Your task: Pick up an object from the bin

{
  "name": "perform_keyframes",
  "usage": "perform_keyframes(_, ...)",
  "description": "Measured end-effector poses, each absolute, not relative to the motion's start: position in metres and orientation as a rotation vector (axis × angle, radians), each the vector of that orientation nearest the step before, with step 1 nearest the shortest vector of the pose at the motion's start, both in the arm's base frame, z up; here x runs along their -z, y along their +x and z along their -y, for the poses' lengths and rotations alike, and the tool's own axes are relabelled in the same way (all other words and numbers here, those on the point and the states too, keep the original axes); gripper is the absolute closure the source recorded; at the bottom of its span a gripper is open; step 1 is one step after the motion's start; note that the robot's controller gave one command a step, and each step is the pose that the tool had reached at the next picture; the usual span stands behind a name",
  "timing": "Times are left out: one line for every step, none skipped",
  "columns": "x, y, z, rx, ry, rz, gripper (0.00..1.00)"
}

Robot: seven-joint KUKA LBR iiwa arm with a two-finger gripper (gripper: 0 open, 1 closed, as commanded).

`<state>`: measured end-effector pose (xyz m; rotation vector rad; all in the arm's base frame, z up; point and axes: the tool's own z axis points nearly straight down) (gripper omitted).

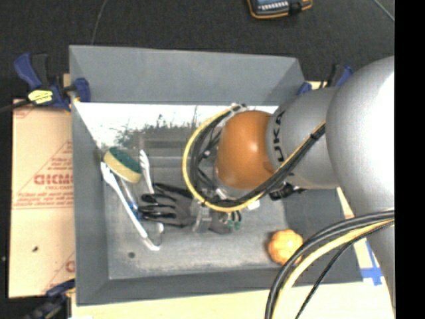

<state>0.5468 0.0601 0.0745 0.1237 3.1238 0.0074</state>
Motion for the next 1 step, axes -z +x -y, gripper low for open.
perform_keyframes(-0.0749, 0.5470, -0.0600, -0.008, 0.126, -3.123, 1.00)
